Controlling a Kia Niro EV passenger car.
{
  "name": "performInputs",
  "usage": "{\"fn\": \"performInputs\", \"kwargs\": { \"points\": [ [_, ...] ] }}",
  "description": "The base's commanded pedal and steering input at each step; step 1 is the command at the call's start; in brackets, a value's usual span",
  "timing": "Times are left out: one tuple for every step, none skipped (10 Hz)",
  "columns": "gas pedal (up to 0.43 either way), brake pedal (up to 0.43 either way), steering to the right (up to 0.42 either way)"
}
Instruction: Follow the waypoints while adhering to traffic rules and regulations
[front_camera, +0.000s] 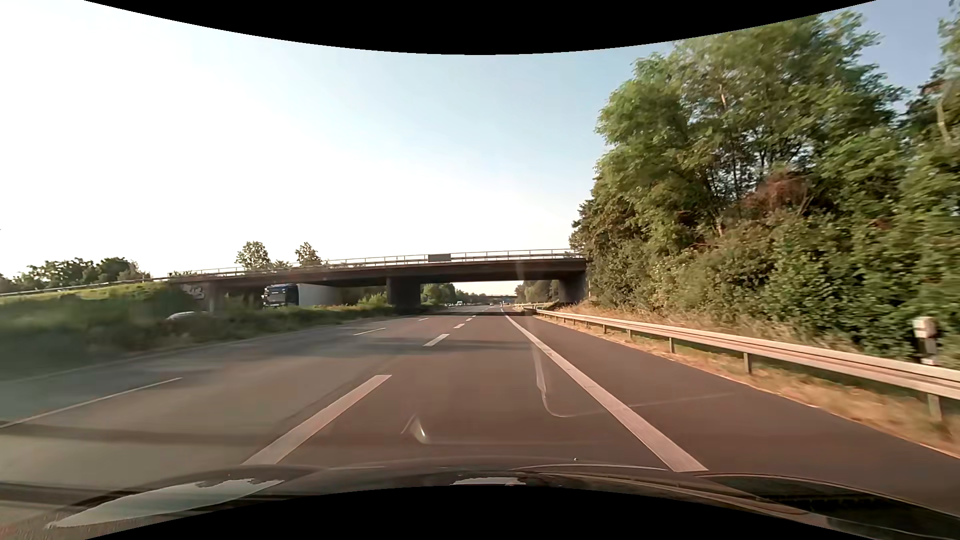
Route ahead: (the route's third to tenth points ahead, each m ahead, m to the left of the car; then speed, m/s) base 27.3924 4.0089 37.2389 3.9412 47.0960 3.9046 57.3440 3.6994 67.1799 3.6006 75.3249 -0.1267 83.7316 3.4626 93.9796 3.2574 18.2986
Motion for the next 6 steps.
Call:
{"fn": "performInputs", "kwargs": {
  "points": [
    [0.118,0.0,-0.003],
    [0.118,0.0,-0.003],
    [0.118,0.0,-0.003],
    [0.118,0.0,-0.003],
    [0.118,0.0,-0.003],
    [0.118,0.0,-0.002]
  ]
}}
